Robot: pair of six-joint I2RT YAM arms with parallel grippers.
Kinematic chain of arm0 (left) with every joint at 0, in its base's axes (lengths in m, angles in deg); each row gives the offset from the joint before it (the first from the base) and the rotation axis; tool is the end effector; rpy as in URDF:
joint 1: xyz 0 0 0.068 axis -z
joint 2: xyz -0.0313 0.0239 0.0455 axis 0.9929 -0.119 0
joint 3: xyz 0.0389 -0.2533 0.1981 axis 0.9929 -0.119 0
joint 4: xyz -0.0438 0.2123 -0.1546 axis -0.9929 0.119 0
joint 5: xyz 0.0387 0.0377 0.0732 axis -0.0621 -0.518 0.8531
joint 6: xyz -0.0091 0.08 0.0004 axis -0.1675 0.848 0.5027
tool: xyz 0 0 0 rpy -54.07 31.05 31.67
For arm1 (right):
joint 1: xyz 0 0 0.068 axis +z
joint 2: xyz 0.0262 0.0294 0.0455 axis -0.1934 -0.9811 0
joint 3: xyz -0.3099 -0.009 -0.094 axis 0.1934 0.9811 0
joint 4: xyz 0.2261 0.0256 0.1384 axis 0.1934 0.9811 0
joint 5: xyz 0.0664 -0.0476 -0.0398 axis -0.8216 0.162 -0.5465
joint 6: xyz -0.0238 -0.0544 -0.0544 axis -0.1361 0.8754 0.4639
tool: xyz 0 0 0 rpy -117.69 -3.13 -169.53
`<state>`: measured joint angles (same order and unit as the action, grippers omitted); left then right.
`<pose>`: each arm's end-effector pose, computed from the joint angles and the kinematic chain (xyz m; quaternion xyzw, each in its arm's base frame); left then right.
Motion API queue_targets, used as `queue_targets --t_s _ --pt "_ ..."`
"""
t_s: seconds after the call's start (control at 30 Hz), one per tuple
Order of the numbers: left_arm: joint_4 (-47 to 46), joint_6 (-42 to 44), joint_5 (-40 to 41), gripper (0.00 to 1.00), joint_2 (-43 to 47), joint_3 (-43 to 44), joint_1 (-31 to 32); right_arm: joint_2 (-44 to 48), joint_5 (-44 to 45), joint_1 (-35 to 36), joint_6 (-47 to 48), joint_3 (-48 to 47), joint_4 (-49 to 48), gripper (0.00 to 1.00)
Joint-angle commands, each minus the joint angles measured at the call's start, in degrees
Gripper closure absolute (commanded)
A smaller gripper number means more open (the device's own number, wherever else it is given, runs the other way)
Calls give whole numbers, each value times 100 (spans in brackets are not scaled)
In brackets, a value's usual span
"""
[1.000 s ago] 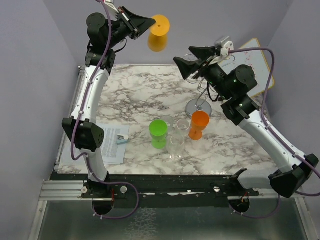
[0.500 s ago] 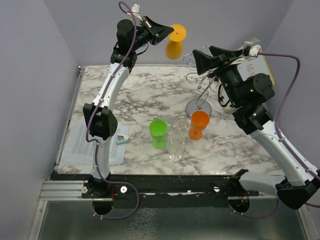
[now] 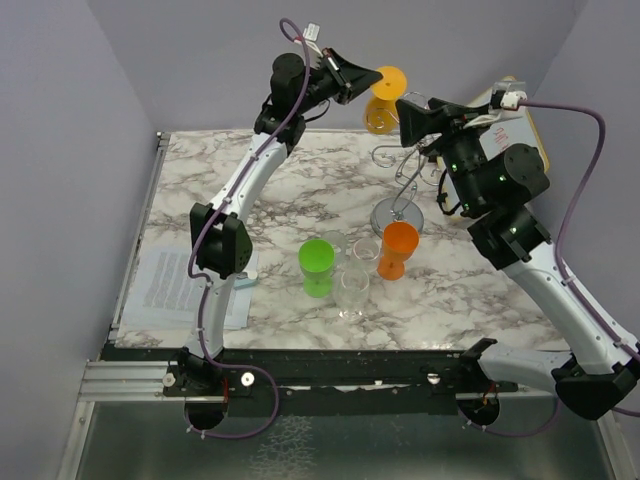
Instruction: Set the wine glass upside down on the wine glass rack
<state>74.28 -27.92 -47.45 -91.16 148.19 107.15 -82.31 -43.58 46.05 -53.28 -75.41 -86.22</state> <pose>0.5274 -0.2750 0.4773 -0.0419 0.6278 -0.6768 0.3820 0.2133 0.1302 0.5661 -0.0207 0.5598 0.2697 0.7833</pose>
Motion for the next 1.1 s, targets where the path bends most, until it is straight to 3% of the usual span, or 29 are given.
queue_targets --t_s 0.0,0.13,0.47,1.07 --pt "-207 -76 92 100 -143 323 134 -188 1303 28 -301 -573 843 29" --pt "-167 -70 82 100 -158 309 197 -588 1959 18 -649 -1344 1861 29" --pt "231 134 232 100 -61 171 440 -1007 2405 17 -1336 -1853 2716 31" --pt "-430 83 835 100 -574 452 844 -545 2125 20 -1654 -1466 2549 38"
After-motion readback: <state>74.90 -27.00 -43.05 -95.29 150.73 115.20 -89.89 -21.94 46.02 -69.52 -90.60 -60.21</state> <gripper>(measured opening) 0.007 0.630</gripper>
